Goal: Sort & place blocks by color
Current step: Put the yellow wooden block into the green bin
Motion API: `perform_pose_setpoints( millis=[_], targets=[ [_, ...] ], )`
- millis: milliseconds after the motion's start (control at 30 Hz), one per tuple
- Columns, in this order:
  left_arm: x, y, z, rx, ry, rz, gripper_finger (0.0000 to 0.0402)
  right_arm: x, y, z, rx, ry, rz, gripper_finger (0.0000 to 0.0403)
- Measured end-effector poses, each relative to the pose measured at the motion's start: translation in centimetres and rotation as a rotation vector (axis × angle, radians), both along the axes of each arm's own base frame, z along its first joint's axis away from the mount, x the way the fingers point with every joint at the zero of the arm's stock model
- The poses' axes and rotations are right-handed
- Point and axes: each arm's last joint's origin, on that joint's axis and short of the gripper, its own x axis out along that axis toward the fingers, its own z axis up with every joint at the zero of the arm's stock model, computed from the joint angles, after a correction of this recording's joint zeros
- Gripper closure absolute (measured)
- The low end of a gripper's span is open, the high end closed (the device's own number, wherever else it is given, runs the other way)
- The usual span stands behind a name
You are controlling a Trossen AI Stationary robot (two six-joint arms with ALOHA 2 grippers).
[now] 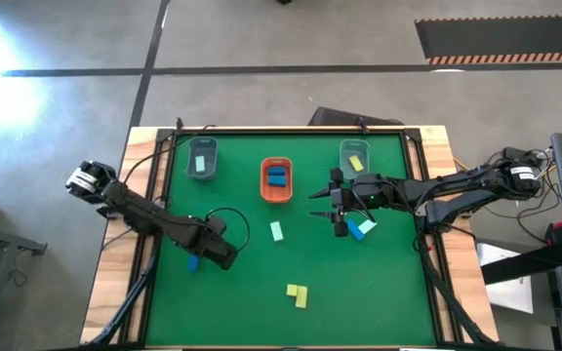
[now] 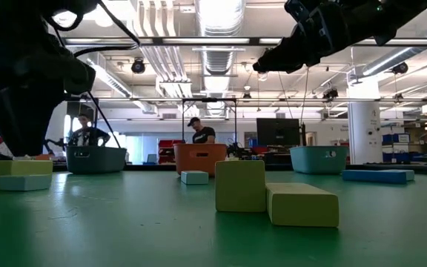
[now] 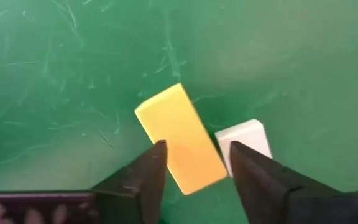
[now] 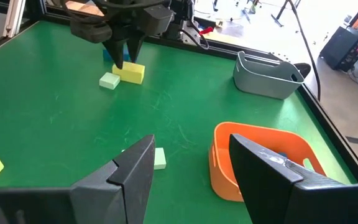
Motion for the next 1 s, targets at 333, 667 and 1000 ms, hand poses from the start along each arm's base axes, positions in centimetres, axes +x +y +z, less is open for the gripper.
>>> perform_pose_setpoints(
  millis=[333,667,1000],
  targets=[
    [-0.4,0.4,-1.0,0.057,0.027,0.009,0.0190,0.0,0.0,0.0,-0.007,0.000,0.000,0.0207],
    [-0.7,0.6,-2.7,0.052,-0.023,0.009,0.0201,0.0,-0.1,0.0,0.003,0.000,-0.027,0.0207],
    [-0.6,0.8,-2.3,0.123,-0.058,-0.045,0.0285,-0.1,-0.1,-0.1,0.014,-0.007,-0.031,0.0207]
  ],
)
